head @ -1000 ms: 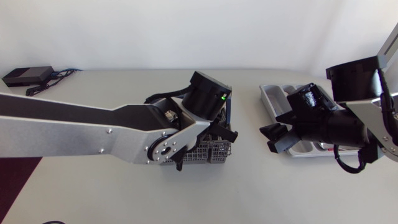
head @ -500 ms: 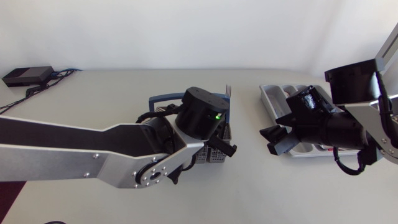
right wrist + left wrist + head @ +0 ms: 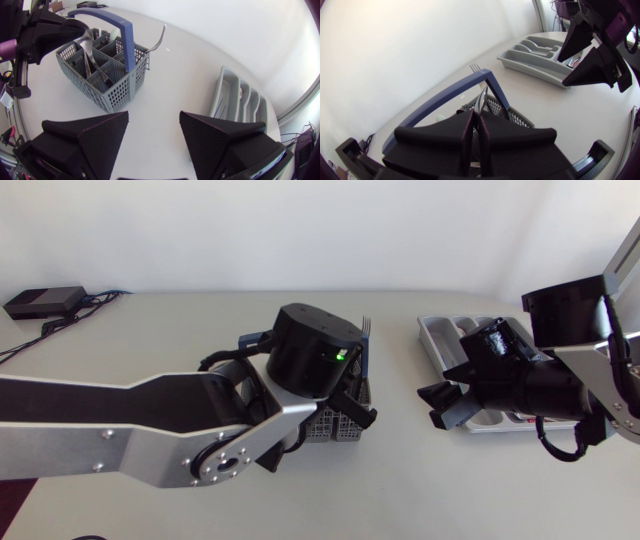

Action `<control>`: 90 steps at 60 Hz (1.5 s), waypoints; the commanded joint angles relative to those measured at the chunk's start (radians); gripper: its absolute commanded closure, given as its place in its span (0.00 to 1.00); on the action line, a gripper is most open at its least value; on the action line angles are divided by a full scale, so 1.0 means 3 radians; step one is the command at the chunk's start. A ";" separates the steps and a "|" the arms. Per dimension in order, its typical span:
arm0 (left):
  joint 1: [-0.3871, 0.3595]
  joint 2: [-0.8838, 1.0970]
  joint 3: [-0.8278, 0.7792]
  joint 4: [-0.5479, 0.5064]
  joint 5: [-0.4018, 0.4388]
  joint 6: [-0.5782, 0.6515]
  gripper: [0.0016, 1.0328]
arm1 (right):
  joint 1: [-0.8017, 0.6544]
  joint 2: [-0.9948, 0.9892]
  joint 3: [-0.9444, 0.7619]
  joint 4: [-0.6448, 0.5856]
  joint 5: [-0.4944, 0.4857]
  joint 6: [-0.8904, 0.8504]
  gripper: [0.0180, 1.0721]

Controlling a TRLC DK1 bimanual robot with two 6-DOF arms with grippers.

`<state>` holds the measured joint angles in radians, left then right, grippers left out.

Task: Sort the cutlery from the basket into the organizer compartments.

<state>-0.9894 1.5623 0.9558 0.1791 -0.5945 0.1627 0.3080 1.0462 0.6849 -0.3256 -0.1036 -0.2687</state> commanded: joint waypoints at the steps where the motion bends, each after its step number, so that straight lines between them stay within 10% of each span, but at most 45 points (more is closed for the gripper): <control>1: 0.0025 -0.0166 0.0173 -0.0075 0.0028 0.0071 0.97 | 0.0037 -0.0005 -0.0100 -0.0019 0.0013 0.0032 0.30; 43: 0.0956 -0.0222 0.1442 -0.1972 0.1900 -0.1069 0.97 | 0.0436 -0.0419 0.0197 -0.0265 -0.0064 -0.0004 0.29; 90: 0.1053 0.0269 0.1886 -0.2366 0.2263 -0.1330 0.97 | 0.0947 0.0680 0.1076 -0.0147 0.0182 0.0180 0.30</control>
<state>-0.6830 1.6238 1.4818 -0.5266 0.0605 -0.2008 0.5831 1.2198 0.9707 -0.3851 -0.0654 -0.2379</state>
